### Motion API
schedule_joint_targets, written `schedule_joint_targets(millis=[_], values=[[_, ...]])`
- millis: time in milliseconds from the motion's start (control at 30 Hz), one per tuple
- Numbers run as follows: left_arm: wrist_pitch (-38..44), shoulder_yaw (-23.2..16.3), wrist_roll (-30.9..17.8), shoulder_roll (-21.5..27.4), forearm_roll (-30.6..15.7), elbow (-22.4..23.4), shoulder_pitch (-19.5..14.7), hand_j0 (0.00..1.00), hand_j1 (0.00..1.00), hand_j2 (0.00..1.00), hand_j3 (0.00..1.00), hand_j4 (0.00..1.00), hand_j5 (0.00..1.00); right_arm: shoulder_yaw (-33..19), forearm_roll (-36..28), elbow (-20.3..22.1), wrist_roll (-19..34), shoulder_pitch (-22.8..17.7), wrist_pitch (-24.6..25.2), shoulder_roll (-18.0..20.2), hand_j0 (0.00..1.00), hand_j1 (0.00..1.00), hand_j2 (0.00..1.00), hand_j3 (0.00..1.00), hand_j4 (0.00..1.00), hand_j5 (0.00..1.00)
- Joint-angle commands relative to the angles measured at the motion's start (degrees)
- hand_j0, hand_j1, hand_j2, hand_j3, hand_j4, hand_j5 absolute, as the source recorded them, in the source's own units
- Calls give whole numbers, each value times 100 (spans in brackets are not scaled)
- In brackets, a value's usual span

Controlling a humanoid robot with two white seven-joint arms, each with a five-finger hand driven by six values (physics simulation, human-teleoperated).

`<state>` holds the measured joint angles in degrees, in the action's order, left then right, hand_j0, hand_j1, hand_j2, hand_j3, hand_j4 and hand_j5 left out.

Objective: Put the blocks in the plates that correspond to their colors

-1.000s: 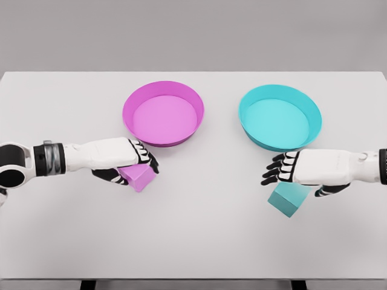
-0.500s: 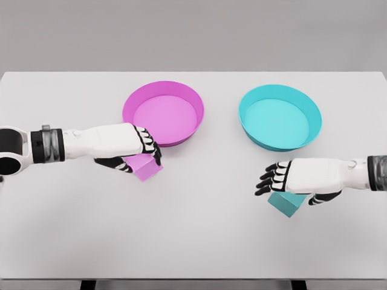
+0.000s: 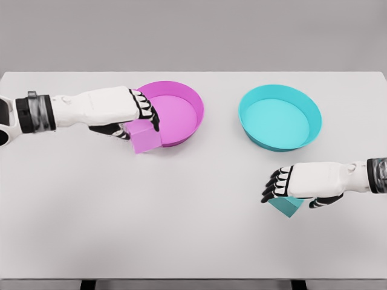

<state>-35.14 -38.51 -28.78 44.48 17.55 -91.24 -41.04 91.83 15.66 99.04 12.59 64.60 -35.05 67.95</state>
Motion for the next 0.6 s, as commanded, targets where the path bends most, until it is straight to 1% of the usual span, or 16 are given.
schedule_joint_targets(millis=[0, 33, 167, 233, 267, 300, 333, 367, 433, 467, 567], values=[[14, 151, 4, -36, -32, 106, -9, 60, 60, 60, 60, 60, 60, -16, -28, -25, 6, 0, 5, -1, 84, 84, 84, 84, 84, 84], [14, 177, 4, -115, -32, 237, -70, 60, 60, 60, 60, 60, 60, -16, -28, -25, 6, 0, 5, -1, 84, 84, 84, 84, 84, 84], [14, 212, -5, -739, 11, 1134, -378, 60, 60, 60, 60, 60, 60, -16, -19, -34, 15, 0, 5, -1, 82, 82, 82, 82, 82, 82], [14, 467, -5, -880, 20, 1398, -396, 61, 61, 61, 61, 61, 61, -16, -19, -34, 59, 0, 5, -10, 81, 81, 81, 81, 81, 81], [42, 564, -5, -889, 20, 1416, -396, 62, 62, 62, 62, 62, 62, -16, -19, -34, 59, 0, 5, -10, 79, 79, 79, 79, 79, 79], [139, 643, -5, -880, 11, 1424, -396, 74, 74, 74, 74, 74, 74, -25, -19, -34, 59, 9, 5, -10, 77, 77, 77, 77, 77, 77], [139, 696, 4, -854, -24, 1424, -396, 91, 91, 91, 91, 91, 91, -86, -19, -34, 68, 9, 5, -10, 74, 74, 74, 74, 74, 74], [139, 713, 4, -836, -32, 1424, -396, 99, 99, 99, 99, 99, 99, -148, -19, -34, 59, 9, 5, -10, 70, 70, 70, 70, 70, 70], [60, 740, 4, -801, -50, 1433, -404, 100, 100, 100, 100, 100, 100, -192, -36, -34, 59, 9, 5, -10, 68, 68, 68, 68, 68, 68], [14, 740, 4, -713, -59, 1424, -404, 100, 100, 100, 100, 100, 100, -236, -36, -34, 59, 9, 5, -10, 65, 65, 65, 65, 65, 65], [14, 740, 13, -634, -59, 1416, -404, 100, 100, 100, 100, 100, 100, -253, -45, -34, 59, 9, 5, -10, 64, 64, 64, 64, 64, 64]])
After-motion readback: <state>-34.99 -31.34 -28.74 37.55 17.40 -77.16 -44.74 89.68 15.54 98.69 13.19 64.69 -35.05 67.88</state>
